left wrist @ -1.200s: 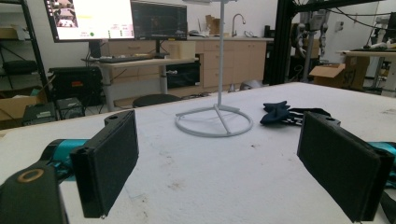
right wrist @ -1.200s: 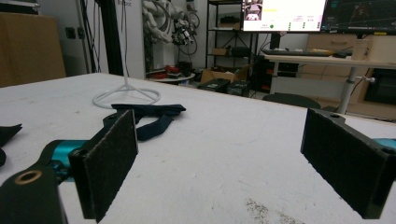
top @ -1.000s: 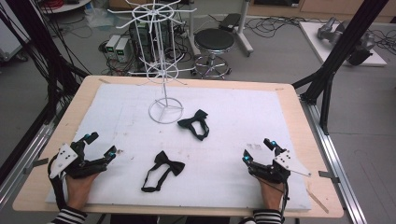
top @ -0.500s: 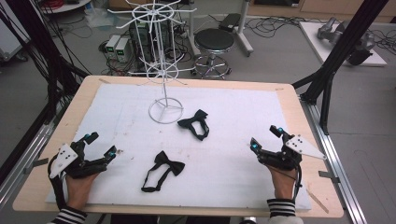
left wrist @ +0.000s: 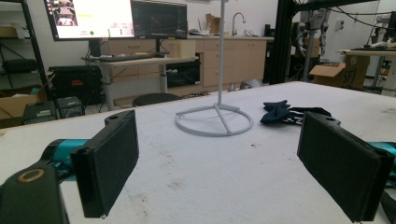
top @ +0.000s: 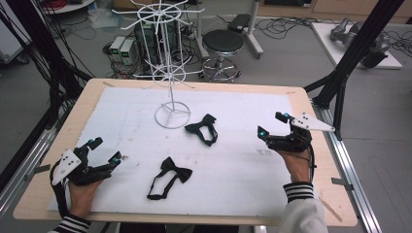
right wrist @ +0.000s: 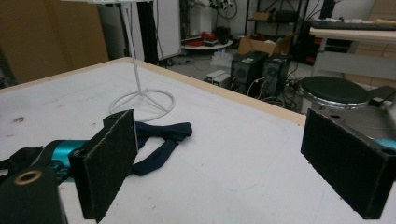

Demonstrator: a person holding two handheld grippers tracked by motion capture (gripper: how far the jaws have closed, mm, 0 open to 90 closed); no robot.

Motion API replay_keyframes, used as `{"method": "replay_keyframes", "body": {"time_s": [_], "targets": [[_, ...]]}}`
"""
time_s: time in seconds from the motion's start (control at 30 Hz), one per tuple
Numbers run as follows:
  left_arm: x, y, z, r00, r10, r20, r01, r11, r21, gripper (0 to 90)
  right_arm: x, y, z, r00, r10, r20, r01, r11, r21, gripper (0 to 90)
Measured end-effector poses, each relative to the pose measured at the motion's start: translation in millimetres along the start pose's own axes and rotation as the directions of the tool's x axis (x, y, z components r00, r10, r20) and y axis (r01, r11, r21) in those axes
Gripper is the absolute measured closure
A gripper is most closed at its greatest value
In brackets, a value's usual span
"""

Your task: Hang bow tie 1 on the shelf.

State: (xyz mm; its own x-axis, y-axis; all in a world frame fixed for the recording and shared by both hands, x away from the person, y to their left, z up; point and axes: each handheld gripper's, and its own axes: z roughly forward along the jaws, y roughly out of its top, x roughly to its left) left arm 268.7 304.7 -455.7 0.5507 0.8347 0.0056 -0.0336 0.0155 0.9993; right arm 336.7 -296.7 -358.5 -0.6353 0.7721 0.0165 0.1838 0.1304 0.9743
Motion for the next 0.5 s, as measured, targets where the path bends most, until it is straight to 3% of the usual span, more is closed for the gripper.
{"method": "replay_keyframes", "body": {"time_s": [0.1,0.27,0.4,0.5], "targets": [[-0.1,0.0,0.0,1.0,0.001,0.0,-0.001,1.0,0.0,13.1,-4.0,7.9,8.6,0.9998,0.003,-0.022,-0.003,1.0,0.022,10.4],[0.1,0.0,-0.2,1.0,0.001,0.001,-0.001,1.0,0.001,13.1,-7.2,19.9,25.5,0.9968,-0.026,-0.076,0.032,0.996,0.08,10.4],[0.1,0.0,-0.2,1.0,0.001,0.0,-0.001,1.0,0.001,13.1,-8.5,29.5,42.0,0.9891,-0.05,-0.138,0.067,0.991,0.117,10.4],[0.0,0.0,0.0,1.0,-0.003,0.0,0.003,1.0,-0.002,13.1,-9.4,33.9,48.5,0.9856,-0.065,-0.156,0.086,0.987,0.132,10.4]]}}
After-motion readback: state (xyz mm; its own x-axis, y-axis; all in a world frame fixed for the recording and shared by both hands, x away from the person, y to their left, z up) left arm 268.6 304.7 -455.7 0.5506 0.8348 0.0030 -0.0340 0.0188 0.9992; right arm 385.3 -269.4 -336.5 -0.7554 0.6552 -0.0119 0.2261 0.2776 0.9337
